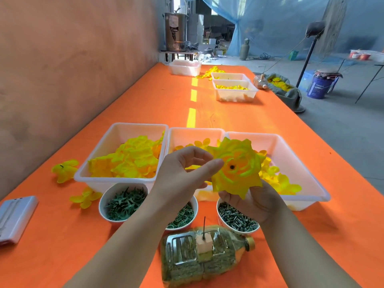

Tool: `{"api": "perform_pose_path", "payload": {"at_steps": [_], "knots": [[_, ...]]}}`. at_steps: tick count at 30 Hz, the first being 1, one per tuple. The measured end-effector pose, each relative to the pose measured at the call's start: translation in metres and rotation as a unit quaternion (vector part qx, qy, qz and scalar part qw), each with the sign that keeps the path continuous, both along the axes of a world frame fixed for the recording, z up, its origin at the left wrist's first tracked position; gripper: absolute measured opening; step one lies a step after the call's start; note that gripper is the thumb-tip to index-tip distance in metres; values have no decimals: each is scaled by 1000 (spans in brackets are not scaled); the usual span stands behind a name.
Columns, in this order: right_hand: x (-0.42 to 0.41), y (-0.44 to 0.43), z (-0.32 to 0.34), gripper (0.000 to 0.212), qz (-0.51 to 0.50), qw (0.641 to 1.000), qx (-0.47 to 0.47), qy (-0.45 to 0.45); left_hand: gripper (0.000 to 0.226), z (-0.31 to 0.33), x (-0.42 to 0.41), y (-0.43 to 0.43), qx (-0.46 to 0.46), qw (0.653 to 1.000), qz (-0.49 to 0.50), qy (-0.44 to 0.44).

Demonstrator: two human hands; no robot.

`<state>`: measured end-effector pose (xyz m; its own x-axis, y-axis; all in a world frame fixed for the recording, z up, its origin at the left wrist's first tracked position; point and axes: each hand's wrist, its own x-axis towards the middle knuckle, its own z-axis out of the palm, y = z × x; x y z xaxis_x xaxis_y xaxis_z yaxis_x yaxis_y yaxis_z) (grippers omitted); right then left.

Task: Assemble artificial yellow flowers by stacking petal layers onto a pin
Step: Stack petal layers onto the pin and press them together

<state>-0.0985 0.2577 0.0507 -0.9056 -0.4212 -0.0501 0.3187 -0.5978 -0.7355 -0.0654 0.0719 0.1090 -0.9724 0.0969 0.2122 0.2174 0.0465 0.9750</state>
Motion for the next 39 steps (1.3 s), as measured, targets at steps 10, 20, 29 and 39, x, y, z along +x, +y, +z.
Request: {"api": "perform_pose_path", "payload": {"at_steps": [10,20,29,39], "knots": [[-9,-6,9,57,82,988,71,110,17,-6,-9,2,-74,992,81,63],[-1,-1,10,63,19,990,97,102,28,1,-11,-1,-52,992,56,103],[3,-6,10,49,89,990,63,89,16,9,-12,-12,-22,999,14,39],[-2,-5,6,25,62,981,169,69,11,4,-10,-8,-202,959,50,191]]}}
